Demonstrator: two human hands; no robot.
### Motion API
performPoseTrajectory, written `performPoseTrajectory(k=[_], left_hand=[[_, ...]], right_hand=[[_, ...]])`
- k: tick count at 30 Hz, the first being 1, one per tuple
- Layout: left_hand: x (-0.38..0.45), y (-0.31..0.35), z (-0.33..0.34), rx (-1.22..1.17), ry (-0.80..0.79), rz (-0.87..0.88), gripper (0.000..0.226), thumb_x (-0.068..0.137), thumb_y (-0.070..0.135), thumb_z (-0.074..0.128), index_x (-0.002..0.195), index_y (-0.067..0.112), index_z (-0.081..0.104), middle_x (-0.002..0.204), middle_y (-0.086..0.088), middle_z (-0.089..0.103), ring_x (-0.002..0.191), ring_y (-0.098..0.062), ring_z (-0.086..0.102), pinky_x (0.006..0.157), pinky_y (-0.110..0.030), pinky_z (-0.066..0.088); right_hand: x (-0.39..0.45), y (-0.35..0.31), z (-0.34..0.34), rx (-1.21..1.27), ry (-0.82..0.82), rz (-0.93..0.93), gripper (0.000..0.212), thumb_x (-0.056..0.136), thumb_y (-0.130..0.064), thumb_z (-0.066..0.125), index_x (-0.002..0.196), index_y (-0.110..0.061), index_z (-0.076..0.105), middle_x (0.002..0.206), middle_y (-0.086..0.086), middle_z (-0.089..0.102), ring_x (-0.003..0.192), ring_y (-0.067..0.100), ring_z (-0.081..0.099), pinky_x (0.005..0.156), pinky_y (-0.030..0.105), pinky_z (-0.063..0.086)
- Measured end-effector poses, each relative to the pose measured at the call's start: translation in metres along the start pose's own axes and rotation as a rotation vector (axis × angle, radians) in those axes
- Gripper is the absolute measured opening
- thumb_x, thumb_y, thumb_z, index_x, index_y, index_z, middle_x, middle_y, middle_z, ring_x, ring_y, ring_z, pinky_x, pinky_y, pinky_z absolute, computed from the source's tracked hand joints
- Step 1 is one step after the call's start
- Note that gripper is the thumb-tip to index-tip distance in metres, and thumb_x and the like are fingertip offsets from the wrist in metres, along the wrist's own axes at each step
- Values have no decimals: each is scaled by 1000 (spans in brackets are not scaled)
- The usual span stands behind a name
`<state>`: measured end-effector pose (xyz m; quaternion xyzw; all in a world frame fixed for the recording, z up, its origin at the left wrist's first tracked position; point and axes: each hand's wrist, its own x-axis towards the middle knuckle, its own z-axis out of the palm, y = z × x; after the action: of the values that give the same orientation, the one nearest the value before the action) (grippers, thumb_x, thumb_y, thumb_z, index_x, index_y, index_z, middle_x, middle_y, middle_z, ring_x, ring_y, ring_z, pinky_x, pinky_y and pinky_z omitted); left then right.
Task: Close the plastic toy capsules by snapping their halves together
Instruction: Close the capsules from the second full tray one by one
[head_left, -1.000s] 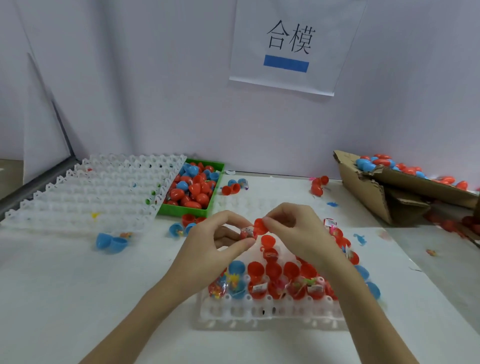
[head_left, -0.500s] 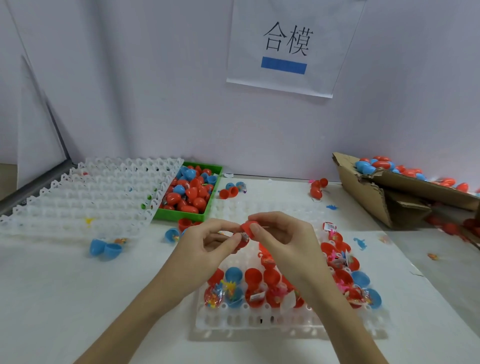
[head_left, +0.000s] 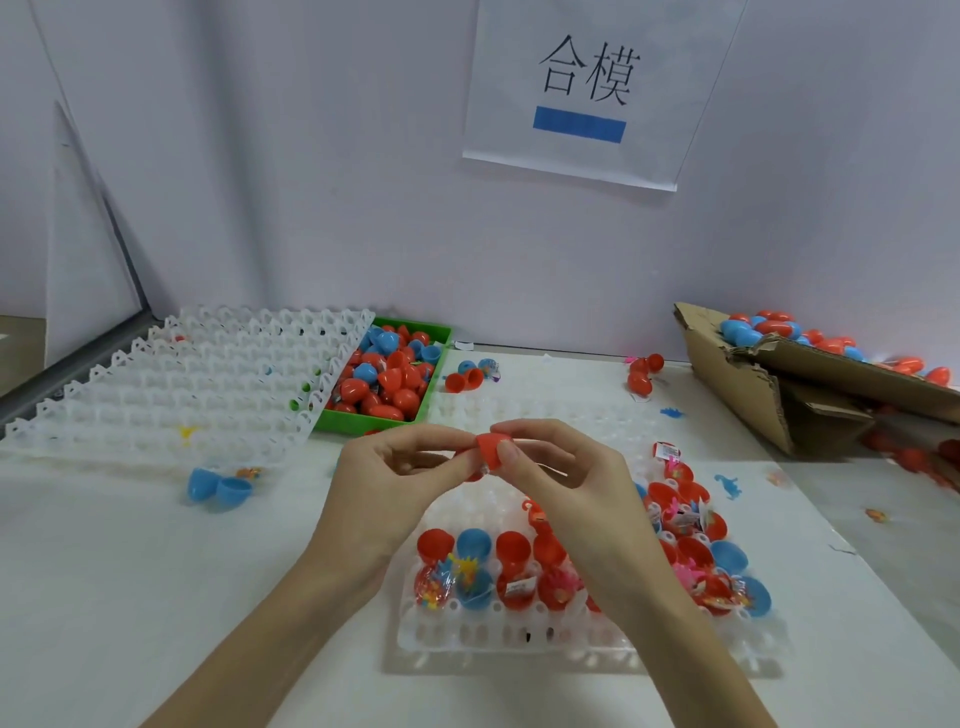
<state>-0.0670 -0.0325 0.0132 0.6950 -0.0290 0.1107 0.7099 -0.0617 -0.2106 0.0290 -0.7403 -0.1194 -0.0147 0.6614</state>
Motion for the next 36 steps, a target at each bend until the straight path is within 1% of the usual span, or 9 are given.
performPoseTrajectory(k=[5,8,11,14,18,21,24,29,36], left_hand=[[0,-1,-2,136,41,92,26,71,42,84,91,25,80,83,7,79,80,-12,76,71,-16,58],[-2,-1,0,207,-1,173,14,87,26,80,101,24,81,88,9,79,86,-13,77,80,-25,62],[-3,0,1,272,-98,277,22,91,15,78,112,19,77,103,9,77,98,-16,74,85,-25,61],[-5,1,5,348,-81,365,27,85,22,82,111,20,75,103,12,73,97,-15,72,84,-22,59],[-6,-3,5,399,-17,440,24,89,18,79,112,21,77,103,13,74,98,-17,70,86,-25,58],[-6,-6,4,422,-15,451,27,93,13,76,117,24,75,109,18,71,105,-14,67,91,-23,55],[-6,-6,6,373,-13,436,27,95,11,73,119,23,71,111,14,72,109,-13,68,92,-21,55],[-6,-3,5,272,-27,417,28,91,5,77,113,20,69,107,14,75,102,-14,72,87,-18,56],[-3,-1,-1,224,-105,411,30,90,13,77,119,15,74,109,7,77,105,-22,72,93,-24,57]], right_hand=[[2,1,3,-57,4,-38,17,88,-31,78,105,-31,76,95,-16,78,94,1,73,75,9,53],[2,0,0,-37,40,-59,18,87,-36,77,104,-30,76,93,-15,78,93,1,73,73,10,54],[3,-2,-4,-5,79,-61,22,86,-41,74,104,-30,76,93,-16,78,92,1,73,72,8,53],[2,-3,-5,4,68,-37,26,82,-46,72,103,-32,76,93,-17,78,93,-1,73,71,7,53],[1,-2,-2,56,43,-13,17,91,-31,73,105,-23,76,95,-9,79,93,5,75,74,11,55],[1,-3,-2,104,34,-6,16,93,-25,71,107,-18,75,97,-4,79,93,13,77,79,15,57],[0,-5,-2,123,18,12,16,93,-26,72,107,-18,75,98,-4,79,93,14,77,79,15,57],[-2,-4,2,99,12,18,16,94,-25,73,107,-16,75,99,-1,79,95,16,77,85,23,60],[-2,-9,0,143,64,-6,25,85,-34,75,102,-17,76,93,-2,80,88,15,78,76,15,57]])
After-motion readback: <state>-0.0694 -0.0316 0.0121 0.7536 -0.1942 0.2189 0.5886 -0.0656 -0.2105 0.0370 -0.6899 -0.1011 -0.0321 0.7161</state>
